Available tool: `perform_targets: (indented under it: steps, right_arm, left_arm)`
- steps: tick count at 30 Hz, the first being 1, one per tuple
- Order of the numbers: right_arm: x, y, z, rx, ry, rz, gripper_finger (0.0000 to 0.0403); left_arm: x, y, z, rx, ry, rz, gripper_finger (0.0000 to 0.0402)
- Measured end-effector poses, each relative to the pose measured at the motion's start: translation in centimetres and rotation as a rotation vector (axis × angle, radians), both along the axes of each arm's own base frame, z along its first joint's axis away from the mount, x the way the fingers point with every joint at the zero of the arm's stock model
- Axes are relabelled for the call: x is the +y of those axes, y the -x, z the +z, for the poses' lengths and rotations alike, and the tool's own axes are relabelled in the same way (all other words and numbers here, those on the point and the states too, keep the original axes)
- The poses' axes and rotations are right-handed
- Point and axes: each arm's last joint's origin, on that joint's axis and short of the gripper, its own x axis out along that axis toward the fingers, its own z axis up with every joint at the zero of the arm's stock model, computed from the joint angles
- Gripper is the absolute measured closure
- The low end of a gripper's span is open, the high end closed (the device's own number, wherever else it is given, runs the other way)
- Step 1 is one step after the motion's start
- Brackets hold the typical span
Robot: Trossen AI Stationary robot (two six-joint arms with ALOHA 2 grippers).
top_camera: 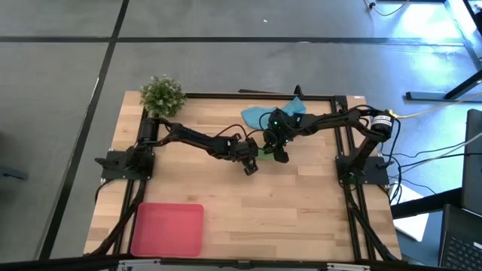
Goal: Roll microfiber towels into tight, uniform cylinder then place into a basket
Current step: Put the folded microfiber green towel into the bin
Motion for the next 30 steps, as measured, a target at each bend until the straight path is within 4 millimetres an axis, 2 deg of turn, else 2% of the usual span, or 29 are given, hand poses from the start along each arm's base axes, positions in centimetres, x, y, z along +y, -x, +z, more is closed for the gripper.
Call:
perform_targets:
  steps: [30]
  right_arm:
    - [-0.13,-0.35,0.19,-0.018,-0.007,-0.069,0.0287]
  left_arm:
    - [-0.09,-0.01,-0.02,-0.002,0.008,0.000,0.0385]
